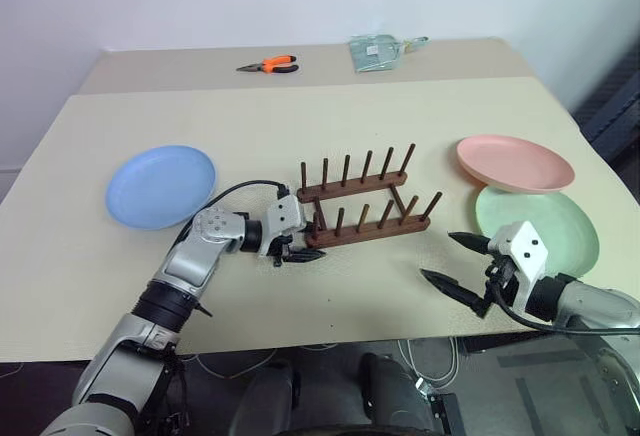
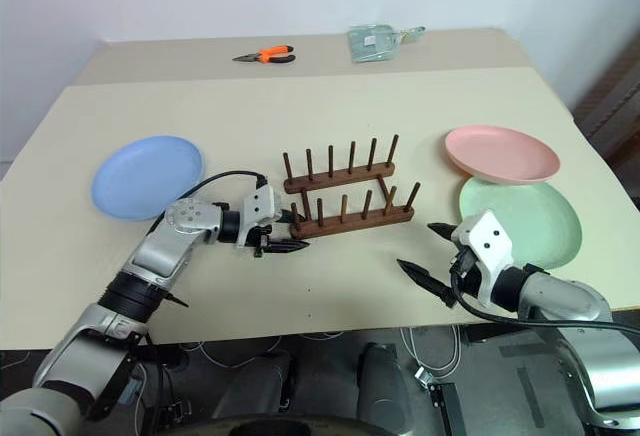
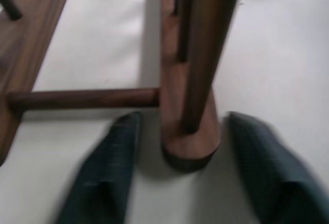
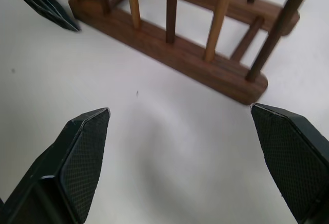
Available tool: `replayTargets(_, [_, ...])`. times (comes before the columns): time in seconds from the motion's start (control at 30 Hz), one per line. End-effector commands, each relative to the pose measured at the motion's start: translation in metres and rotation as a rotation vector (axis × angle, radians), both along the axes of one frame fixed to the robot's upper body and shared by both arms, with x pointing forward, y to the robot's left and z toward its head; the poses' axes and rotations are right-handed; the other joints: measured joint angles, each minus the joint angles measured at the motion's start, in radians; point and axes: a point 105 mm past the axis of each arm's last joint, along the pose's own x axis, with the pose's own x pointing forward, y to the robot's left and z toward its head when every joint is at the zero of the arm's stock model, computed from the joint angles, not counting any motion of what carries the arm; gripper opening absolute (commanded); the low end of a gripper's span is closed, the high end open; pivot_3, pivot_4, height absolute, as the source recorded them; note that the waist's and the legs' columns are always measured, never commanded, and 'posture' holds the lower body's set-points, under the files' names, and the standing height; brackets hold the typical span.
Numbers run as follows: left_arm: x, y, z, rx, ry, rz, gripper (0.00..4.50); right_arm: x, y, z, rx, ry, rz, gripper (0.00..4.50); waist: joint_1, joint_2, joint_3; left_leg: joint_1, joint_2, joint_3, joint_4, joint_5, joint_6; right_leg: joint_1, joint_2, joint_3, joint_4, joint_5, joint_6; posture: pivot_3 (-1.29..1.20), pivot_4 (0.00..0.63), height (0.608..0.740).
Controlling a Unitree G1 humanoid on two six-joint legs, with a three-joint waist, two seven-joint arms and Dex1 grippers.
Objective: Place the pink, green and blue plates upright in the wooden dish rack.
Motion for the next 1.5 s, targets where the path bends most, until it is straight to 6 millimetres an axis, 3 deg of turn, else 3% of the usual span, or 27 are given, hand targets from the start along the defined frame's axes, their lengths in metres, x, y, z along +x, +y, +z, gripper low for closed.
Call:
replayTargets(0.03, [0.004, 0.036, -0.009, 0.097, 0.026, 0.118, 4.5, 0.001, 0.006, 0.002, -0.011, -0.014, 0.035, 3.26, -0.004, 0.0, 0.0, 0.0, 0.0, 0.0, 0.0, 0.0, 0.0, 0.0, 0.0, 0.0, 0.0, 0.0, 0.0, 0.0, 0.15, 0.74])
replayTargets(0.1, [-0.007, 0.049, -0.006, 0.083, 0.084, 0.154, 4.5, 0.004, 0.007, -0.004, -0.032, -0.007, 0.031, 2.16, -0.013, 0.0, -0.001, 0.0, 0.001, 0.0, -0.001, 0.0, 0.0, -0.001, 0.0, 0.0, 0.001, 0.0, 0.0, 0.0, 0.15, 0.74])
replayTargets(0.17, [-0.032, 0.049, -0.004, 0.055, 0.158, 0.11, 3.84, 0.008, 0.009, -0.012, -0.057, -0.002, 0.028, 1.1, -0.026, 0.0, -0.001, 0.0, 0.001, 0.0, -0.002, 0.0, 0.0, -0.002, 0.0, 0.0, 0.002, 0.0, 0.0, 0.0, 0.15, 0.74])
replayTargets(0.23, [-0.05, 0.036, -0.002, 0.023, 0.199, 0.074, 3.04, 0.015, 0.009, -0.017, -0.079, -0.007, 0.011, 0.12, -0.025, 0.001, -0.001, 0.001, 0.002, 0.0, -0.003, -0.001, 0.001, -0.003, 0.001, 0.0, 0.002, 0.0, 0.0, 0.0, 0.15, 0.74])
replayTargets(0.3, [-0.062, 0.014, -0.001, -0.011, 0.196, 0.048, 2.21, 0.026, 0.007, -0.024, -0.108, -0.014, -0.023, 0.0, -0.019, 0.001, -0.002, 0.0, 0.002, 0.001, -0.002, -0.001, 0.001, -0.003, 0.0, 0.001, 0.002, -0.002, -0.002, 0.0, 0.15, 0.74])
replayTargets(0.4, [-0.063, -0.009, -0.007, -0.009, 0.137, 0.06, 2.21, 0.04, 0.007, -0.033, -0.157, -0.035, -0.053, 0.0, 0.005, 0.001, -0.002, -0.001, 0.0, 0.0, 0.001, -0.001, 0.001, -0.001, -0.001, 0.001, 0.001, -0.002, -0.003, 0.0, 0.15, 0.74])
replayTargets(0.5, [-0.039, -0.022, -0.023, 0.06, 0.022, 0.188, 2.21, 0.06, 0.008, -0.035, -0.186, -0.079, -0.1, 0.0, 0.011, 0.001, -0.002, -0.001, -0.001, -0.001, 0.003, 0.0, 0.001, 0.001, -0.001, 0.001, 0.001, -0.002, -0.003, 0.0, 0.15, 0.74])
replayTargets(0.67, [0.001, -0.012, -0.031, 0.068, -0.067, 0.441, 2.21, 0.089, 0.01, -0.031, -0.226, -0.147, -0.172, 0.0, 0.005, -0.001, -0.004, 0.002, -0.002, -0.002, 0.003, 0.001, 0.0, 0.003, -0.001, 0.0, 0.002, -0.001, -0.003, 0.0, 0.15, 0.74])
replayTargets(0.93, [0.019, 0.003, -0.027, 0.036, -0.102, 0.532, 2.21, 0.115, 0.007, -0.014, -0.244, -0.226, -0.205, 0.0, -0.003, -0.001, -0.005, 0.004, -0.002, -0.002, 0.003, 0.001, -0.001, 0.001, 0.0, 0.001, 0.009, 0.0, 0.0, 0.0, 0.15, 0.74])
replayTargets(1.03, [0.011, -0.004, -0.018, -0.008, -0.109, 0.461, 2.16, 0.106, -0.004, 0.014, -0.256, -0.284, -0.149, 0.87, -0.006, -0.001, -0.004, 0.003, -0.002, -0.002, 0.002, 0.001, -0.001, -0.001, 0.0, 0.001, 0.012, 0.0, 0.0, 0.0, 0.15, 0.74])
replayTargets(1.17, [0.0, -0.012, -0.002, -0.077, -0.126, 0.388, 2.16, 0.089, -0.035, 0.064, -0.424, -0.422, -0.114, 2.78, -0.007, 0.0, -0.004, 0.002, -0.002, -0.002, 0.002, 0.001, -0.001, -0.003, 0.0, 0.001, 0.012, -0.002, 0.002, 0.0, 0.15, 0.74])
replayTargets(1.23, [-0.006, -0.019, 0.008, -0.135, -0.111, 0.346, 2.16, 0.086, -0.056, 0.079, -0.54, -0.449, -0.14, 3.78, -0.006, -0.001, -0.004, 0.001, -0.002, -0.002, 0.002, 0.001, -0.001, -0.003, 0.0, 0.001, 0.012, -0.002, 0.003, 0.0, 0.15, 0.74])
replayTargets(1.37, [-0.02, -0.036, 0.023, -0.234, -0.065, 0.254, 2.16, 0.087, -0.092, 0.076, -0.745, -0.426, -0.162, 3.78, -0.003, -0.003, -0.003, 0.0, -0.002, -0.001, 0.002, 0.001, -0.001, -0.003, -0.001, 0.001, 0.011, -0.004, 0.0, 0.0, 0.15, 0.74])
replayTargets(1.5, [-0.027, -0.049, 0.031, -0.271, -0.06, 0.202, 2.16, 0.1, -0.124, 0.044, -0.93, -0.372, -0.165, 3.78, -0.003, -0.003, -0.002, 0.001, -0.002, 0.0, 0.002, 0.001, -0.001, -0.002, -0.001, 0.001, 0.011, -0.004, 0.0, 0.0, 0.15, 0.74])
